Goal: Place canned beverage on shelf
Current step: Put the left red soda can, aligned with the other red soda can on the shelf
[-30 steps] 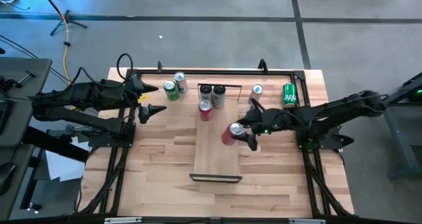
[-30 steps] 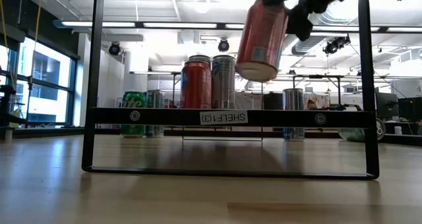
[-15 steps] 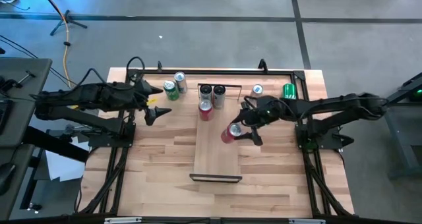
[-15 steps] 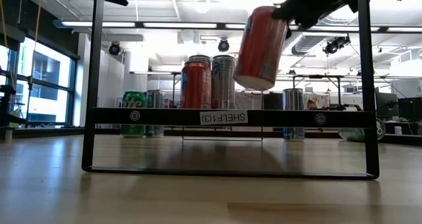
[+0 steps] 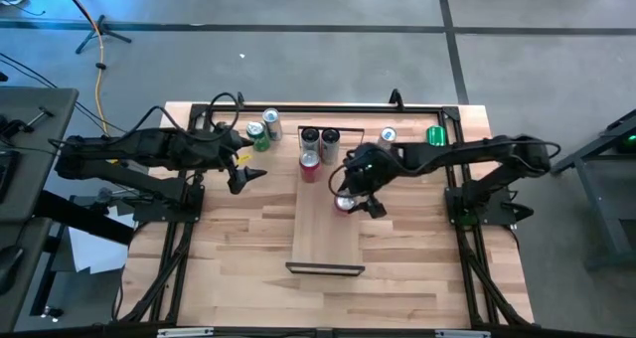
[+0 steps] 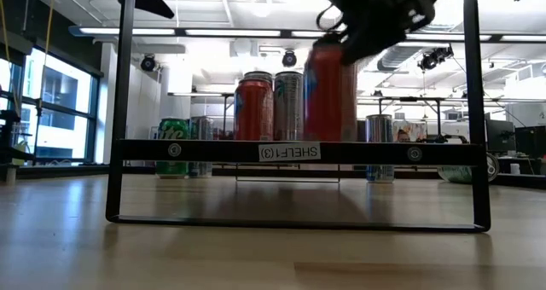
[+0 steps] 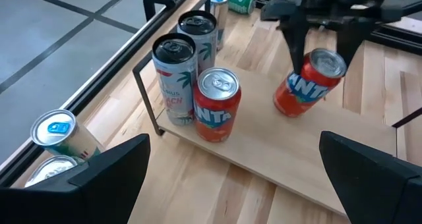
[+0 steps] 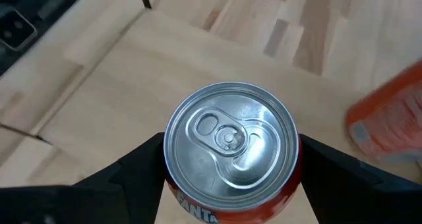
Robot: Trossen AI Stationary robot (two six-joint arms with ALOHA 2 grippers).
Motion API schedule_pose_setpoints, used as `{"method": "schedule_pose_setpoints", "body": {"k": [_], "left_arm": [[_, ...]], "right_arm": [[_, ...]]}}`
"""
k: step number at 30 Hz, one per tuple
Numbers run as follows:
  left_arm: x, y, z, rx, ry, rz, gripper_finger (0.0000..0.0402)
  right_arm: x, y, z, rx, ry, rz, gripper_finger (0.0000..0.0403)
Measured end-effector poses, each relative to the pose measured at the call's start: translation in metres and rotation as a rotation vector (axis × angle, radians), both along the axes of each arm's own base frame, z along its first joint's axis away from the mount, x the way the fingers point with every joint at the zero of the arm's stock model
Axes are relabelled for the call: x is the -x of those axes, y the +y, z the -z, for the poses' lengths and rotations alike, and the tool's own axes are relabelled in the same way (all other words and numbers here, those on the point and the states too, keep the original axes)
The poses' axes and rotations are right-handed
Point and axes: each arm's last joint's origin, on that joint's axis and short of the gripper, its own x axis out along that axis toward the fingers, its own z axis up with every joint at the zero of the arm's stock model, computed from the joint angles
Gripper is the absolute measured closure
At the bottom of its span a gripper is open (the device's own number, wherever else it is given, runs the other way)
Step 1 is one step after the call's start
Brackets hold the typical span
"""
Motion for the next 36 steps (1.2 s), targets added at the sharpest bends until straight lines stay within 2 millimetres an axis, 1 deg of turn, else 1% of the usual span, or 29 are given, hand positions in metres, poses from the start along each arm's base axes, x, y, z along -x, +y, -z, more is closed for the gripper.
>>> {"method": "schedule_pose_setpoints", "body": {"k": [3,6,11,18,36], "left_arm": [[0.000,0.000,0.000,0.001,0.000,0.000,0.0005],[0.000,0.000,0.000,0.011,-0.003,-0.006,0.0005],[0.000,0.000,0.000,0.021,-0.006,-0.013,0.0005],[0.000,0.000,0.000,0.021,-0.007,-0.014,0.0005],[0.000,0.000,0.000,0.020,-0.007,-0.014,0.0005]], "right_arm": [[-0.009,0.000,0.001,0.004,-0.003,-0.021,0.0120],[-0.013,0.000,0.001,-0.006,-0.003,-0.027,0.0116],[-0.013,0.000,0.001,-0.012,0.000,-0.024,0.0114],[-0.013,-0.001,0.001,-0.034,0.024,0.061,0.0112],[-0.014,-0.003,0.000,-0.015,0.009,0.072,0.0111]]}}
